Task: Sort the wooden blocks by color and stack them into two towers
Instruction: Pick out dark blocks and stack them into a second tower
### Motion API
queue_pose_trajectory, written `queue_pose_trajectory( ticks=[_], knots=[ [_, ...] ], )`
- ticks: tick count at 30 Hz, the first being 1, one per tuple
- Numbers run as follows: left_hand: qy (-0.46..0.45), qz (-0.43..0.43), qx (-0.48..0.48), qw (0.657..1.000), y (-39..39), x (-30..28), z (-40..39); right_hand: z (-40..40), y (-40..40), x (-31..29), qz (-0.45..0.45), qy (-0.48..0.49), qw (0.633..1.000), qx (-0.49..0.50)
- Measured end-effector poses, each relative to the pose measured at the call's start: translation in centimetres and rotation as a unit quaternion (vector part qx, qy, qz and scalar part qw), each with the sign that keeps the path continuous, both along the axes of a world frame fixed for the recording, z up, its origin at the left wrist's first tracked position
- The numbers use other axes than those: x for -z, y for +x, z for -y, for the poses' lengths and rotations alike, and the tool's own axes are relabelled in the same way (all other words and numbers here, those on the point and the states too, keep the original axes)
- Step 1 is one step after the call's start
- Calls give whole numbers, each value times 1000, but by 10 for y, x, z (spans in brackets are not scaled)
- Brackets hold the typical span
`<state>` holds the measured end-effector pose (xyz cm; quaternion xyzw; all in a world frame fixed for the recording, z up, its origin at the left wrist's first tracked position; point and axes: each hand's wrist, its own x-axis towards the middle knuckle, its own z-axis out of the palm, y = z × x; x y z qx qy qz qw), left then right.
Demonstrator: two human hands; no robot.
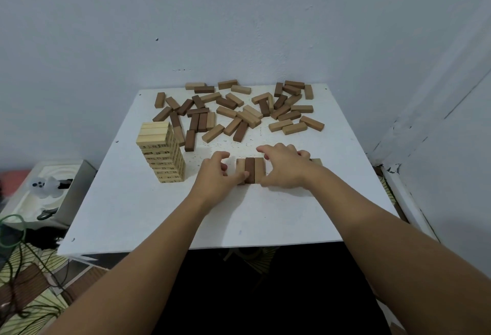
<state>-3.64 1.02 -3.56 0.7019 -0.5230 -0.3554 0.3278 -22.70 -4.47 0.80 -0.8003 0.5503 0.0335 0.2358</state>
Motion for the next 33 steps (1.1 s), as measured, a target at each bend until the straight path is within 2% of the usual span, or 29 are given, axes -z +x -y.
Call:
queue_pose_trajectory(
  ticks=[2,5,9,14,21,27,33],
  knots=[
    [8,23,8,1000,-5,2,-1,-1,2,-2,12,5,1000,9],
    [25,66,26,997,-10,4,2,-1,7,2,-32,-40,999,12],
    [22,135,27,990,-18,4,4,0,8,14,-44,-93,994,22],
    [44,172,62,982,-14,0,2,-4,6,17,-71,-133,988,16],
    [60,122,148,980,20,-4,-1,-33,17,32,-3,-131,991,38],
    [-20,20,93,995,28,9,-26,-47,17,50,123,-90,984,93],
    [-37,47,68,996,27,13,-23,-59,18,67,146,-147,974,92]
  ],
)
